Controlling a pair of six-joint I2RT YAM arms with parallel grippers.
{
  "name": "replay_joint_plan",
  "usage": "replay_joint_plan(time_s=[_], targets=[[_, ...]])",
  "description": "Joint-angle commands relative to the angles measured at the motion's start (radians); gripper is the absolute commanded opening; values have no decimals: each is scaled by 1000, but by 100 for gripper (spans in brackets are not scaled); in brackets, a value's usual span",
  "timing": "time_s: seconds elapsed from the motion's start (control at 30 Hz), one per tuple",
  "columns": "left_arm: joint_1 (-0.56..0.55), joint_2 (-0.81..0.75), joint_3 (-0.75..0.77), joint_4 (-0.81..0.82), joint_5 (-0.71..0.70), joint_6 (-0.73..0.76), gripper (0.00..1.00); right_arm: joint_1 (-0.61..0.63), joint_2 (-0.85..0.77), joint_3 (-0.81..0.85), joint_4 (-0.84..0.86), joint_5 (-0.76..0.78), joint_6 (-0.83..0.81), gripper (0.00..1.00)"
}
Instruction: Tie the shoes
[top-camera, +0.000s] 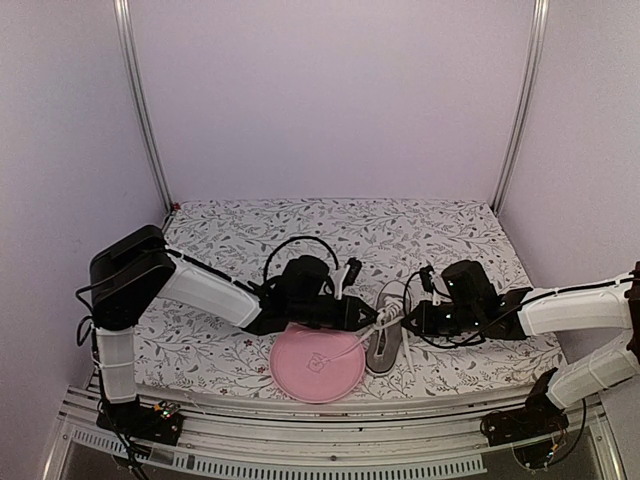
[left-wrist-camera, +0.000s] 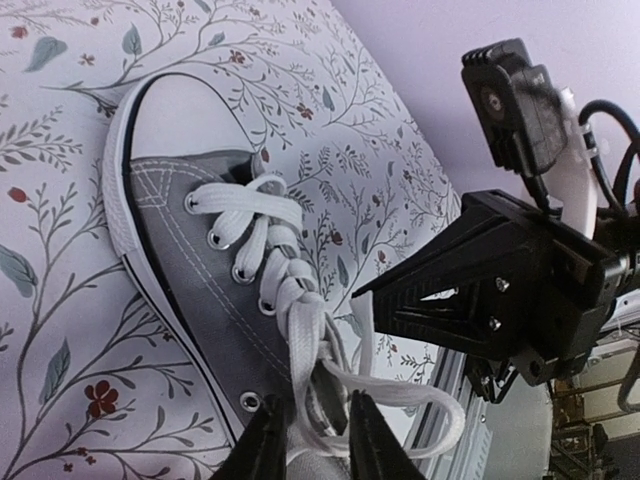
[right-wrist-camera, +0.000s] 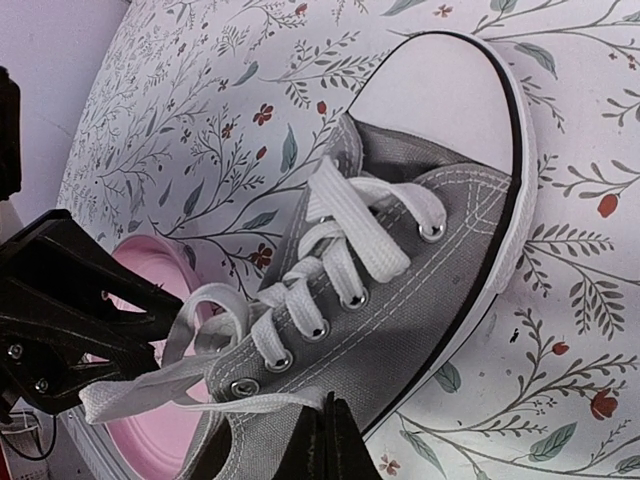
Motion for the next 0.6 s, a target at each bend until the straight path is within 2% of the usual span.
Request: replay_joint_plan(time_s=[0.0,0.23,0.37,0.57], targets=[[-5,27,-7,52,37,-13,18,-5,4,2,10,11,-13,2],[-7,53,14,56,58,-25,12,-4,-3,3,3,15,-12,2],[-9,66,17,72,68,-36,0,-5,-13,6,0,17,-18,2],[12,47,15,75,13,-5,0,-5,-7,56,-45,65,-45,2]])
